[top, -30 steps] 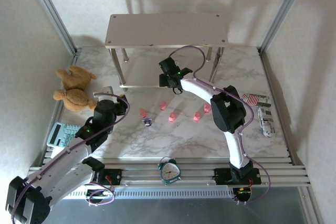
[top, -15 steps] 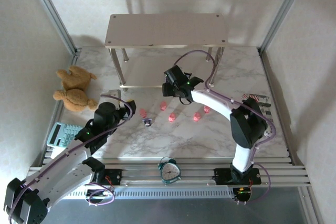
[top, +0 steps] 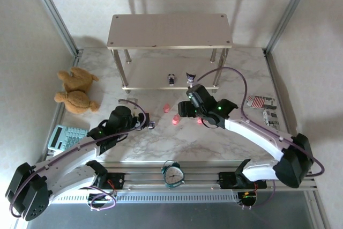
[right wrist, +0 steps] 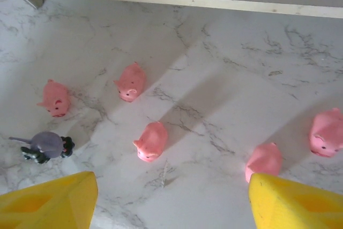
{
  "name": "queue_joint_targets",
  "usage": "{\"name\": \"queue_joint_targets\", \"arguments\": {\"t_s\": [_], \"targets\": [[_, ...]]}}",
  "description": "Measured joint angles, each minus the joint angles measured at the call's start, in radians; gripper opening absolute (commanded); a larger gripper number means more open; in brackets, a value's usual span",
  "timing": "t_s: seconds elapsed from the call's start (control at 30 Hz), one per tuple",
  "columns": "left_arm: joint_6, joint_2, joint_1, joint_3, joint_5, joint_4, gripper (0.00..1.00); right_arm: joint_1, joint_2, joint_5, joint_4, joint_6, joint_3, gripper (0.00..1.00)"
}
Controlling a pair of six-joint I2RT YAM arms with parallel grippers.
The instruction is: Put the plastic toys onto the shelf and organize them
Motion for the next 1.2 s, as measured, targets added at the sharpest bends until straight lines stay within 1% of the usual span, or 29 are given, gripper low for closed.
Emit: {"name": "queue_joint_targets", "arguments": {"t_s": [0.13, 0.3, 0.8, 1.2], "targets": [[-0.003, 0.045, -0.012, 0.0, 0.018, 0.0, 0.68, 0.0, -0.072, 0.005, -0.003, 0.003, -0.026, 0.76], [-0.003, 0.094, -0.034, 0.0, 0.041, 0.0, 0.68, 0.0, -0.114, 0.008, -0.003, 0.006, -0.047, 0.76], [-0.002, 0.192, -0.044, 0.0, 0.049, 0.003, 0.69, 0.0, -0.168, 0.012, -0.003, 0.011, -0.081, 0.76], [0.006, 0.295, -0.045, 0.007, 0.047, 0.045, 0.69, 0.0, -0.185, 0.015, -0.003, 0.025, -0.089, 0.77]]}}
